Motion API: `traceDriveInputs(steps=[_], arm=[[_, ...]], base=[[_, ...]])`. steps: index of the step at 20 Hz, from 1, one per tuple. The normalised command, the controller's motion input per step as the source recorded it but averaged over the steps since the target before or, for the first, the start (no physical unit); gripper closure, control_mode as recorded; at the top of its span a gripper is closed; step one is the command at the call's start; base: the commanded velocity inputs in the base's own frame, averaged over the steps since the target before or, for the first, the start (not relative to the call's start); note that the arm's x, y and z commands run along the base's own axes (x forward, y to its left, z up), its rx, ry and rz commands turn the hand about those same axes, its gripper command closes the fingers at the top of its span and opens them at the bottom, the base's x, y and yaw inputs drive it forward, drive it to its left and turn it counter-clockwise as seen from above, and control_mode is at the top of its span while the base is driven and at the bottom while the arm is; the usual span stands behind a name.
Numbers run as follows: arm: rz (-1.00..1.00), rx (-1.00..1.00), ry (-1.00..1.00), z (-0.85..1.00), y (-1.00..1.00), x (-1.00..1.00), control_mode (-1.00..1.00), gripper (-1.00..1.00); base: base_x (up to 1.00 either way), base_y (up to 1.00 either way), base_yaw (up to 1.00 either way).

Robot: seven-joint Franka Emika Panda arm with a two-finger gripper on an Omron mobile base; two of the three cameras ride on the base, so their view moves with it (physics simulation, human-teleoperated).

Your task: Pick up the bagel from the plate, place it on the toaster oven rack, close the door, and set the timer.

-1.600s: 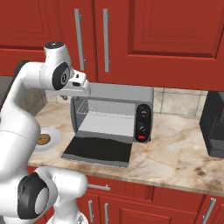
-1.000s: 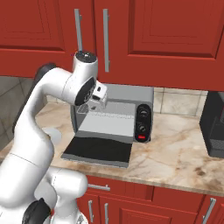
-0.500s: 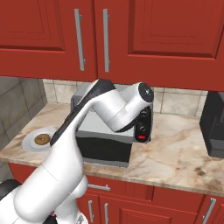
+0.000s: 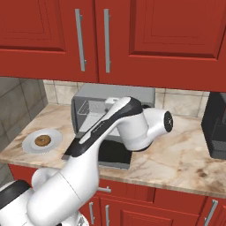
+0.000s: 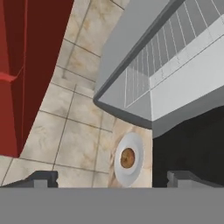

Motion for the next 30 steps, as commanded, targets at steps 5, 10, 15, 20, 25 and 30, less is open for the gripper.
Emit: traceDriveInputs(steps=[5, 10, 15, 20, 25, 30], arm=[[0.0, 0.01, -0.03, -0.29, 0.1, 0.24, -1.0, -1.0], [-0.01, 0.0, -0.01, -0.28, 0.23, 0.31, -1.0, -1.0], [-0.02, 0.0, -0.02, -0.21, 0.25, 0.3, -1.0, -1.0], [-0.03, 0.01, -0.04, -0.19, 0.23, 0.31, -1.0, -1.0], [-0.09, 0.05, -0.05, -0.21, 0.12, 0.27, -1.0, -1.0], [-0.12, 0.06, 0.0, -0.26, 0.01, 0.35, -1.0, -1.0]], base=[[0.0, 0.0, 0.0], [0.0, 0.0, 0.0], [0.0, 0.0, 0.0], [0.0, 0.0, 0.0], [0.0, 0.0, 0.0], [0.0, 0.0, 0.0]])
